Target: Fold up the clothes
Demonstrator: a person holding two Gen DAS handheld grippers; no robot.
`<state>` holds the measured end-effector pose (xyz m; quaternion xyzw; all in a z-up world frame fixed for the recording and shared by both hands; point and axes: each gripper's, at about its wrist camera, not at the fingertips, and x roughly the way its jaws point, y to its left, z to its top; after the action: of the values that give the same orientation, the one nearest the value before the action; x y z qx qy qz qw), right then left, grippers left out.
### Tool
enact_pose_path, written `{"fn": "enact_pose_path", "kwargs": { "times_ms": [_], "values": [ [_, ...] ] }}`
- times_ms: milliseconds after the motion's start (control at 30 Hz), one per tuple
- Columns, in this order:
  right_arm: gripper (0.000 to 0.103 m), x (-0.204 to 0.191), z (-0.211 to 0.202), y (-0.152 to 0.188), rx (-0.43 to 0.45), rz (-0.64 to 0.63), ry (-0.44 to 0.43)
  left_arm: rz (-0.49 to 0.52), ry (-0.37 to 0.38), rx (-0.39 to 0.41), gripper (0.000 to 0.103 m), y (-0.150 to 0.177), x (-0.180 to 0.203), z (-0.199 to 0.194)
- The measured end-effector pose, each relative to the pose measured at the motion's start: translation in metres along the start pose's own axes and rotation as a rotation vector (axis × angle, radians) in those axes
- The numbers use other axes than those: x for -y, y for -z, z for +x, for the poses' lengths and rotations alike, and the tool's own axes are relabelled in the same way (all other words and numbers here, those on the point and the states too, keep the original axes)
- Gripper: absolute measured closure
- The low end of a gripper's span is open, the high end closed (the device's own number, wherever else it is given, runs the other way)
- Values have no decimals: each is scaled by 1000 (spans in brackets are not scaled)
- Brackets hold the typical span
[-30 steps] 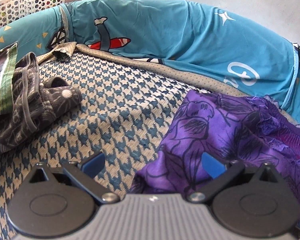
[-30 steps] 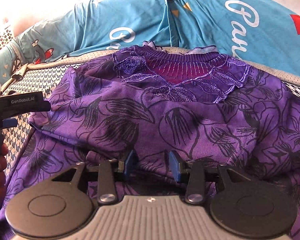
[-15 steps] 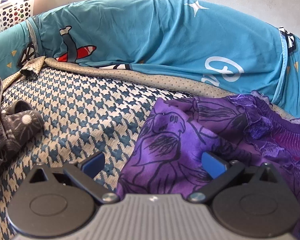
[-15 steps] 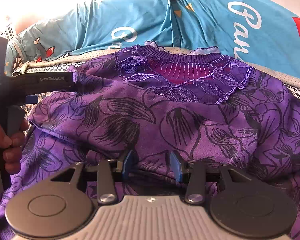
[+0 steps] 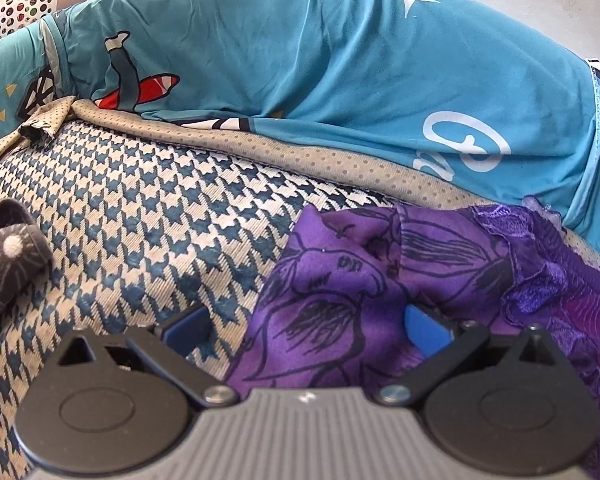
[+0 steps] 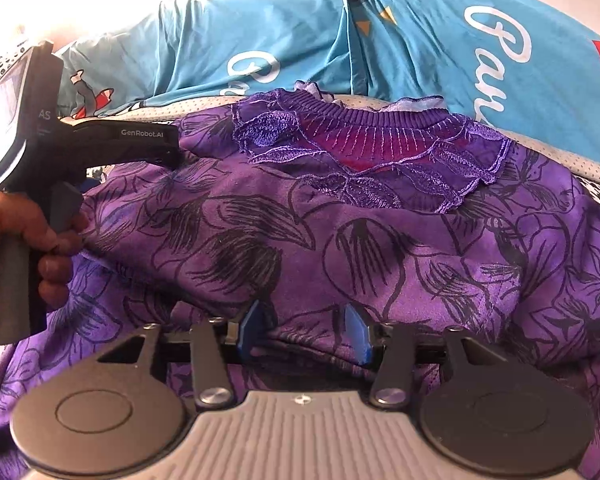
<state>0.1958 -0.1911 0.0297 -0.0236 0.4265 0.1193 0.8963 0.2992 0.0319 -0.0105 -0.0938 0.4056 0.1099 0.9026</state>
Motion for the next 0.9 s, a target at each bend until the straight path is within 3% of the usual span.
{"fn": "enact_pose_path", "kwargs": {
  "times_ms": [300,433,567,700,833,900],
  "values": [
    [56,6,-7,-2,9,31,-27,-15,2,-3,0,-4,-2,0],
    [57,10,-22,-3,87,64,-63,-47,8,9,0,-6,-4,-13],
    [57,15,-29,-6,160,76,-22,-16,38,34,0,-4,5,-31],
    [56,32,-20,-14,137,147,30,60,81,43,0,3,21,-44],
    [58,56,-3,-15,33,221,141,192,90,59,0,19,42,-52],
    [58,59,-2,-13,32,223,145,246,102,51,0,28,49,-51]
  ]
}}
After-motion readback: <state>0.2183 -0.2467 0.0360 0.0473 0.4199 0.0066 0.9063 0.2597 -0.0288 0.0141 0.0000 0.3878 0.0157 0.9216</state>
